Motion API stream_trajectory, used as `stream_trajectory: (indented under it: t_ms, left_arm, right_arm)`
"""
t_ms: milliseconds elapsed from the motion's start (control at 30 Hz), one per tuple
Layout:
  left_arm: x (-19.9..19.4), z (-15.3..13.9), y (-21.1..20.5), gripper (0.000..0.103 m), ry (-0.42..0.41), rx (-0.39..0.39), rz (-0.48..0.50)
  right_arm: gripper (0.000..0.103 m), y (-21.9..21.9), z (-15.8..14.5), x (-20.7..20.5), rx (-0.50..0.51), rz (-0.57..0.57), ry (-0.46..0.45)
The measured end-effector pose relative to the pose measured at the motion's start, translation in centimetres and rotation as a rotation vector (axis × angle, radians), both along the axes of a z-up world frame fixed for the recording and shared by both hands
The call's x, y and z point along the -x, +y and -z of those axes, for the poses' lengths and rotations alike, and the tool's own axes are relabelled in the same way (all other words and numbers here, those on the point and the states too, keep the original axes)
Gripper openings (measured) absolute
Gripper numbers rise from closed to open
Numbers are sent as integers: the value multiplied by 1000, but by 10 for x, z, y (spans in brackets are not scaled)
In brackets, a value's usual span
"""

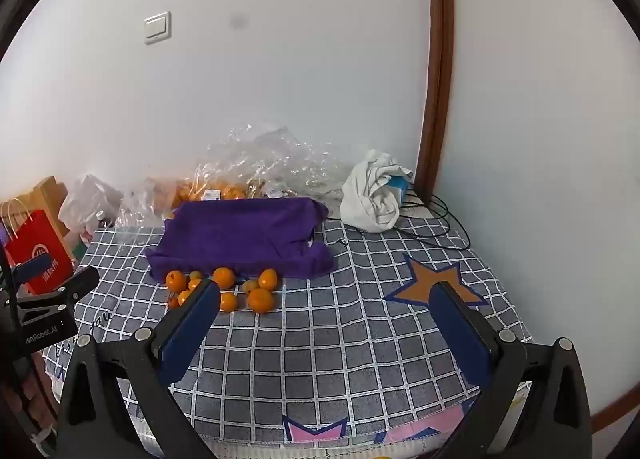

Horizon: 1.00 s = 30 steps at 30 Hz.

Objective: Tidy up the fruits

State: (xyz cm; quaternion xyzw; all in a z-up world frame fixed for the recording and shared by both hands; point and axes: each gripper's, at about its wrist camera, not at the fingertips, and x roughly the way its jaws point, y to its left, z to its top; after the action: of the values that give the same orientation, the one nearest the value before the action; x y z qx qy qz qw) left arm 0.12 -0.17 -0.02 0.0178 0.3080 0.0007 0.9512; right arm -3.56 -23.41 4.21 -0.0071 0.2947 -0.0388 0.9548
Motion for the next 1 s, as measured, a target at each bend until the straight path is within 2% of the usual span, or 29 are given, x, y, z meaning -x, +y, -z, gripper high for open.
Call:
stream_trajectory:
  t_ms: [133,300,1000]
  left_arm:
    - [4,-7,-4,103,-10,-8,-6]
    - [7,-10,4,103,-8,24,-21]
    - [18,-15,-2,103,-19,10,5]
  right_arm:
    - [102,3,1,3,0,-6,15]
    - [102,3,-7,4,-12,-13,15]
    - [102,0,-2,14,-42,19,27]
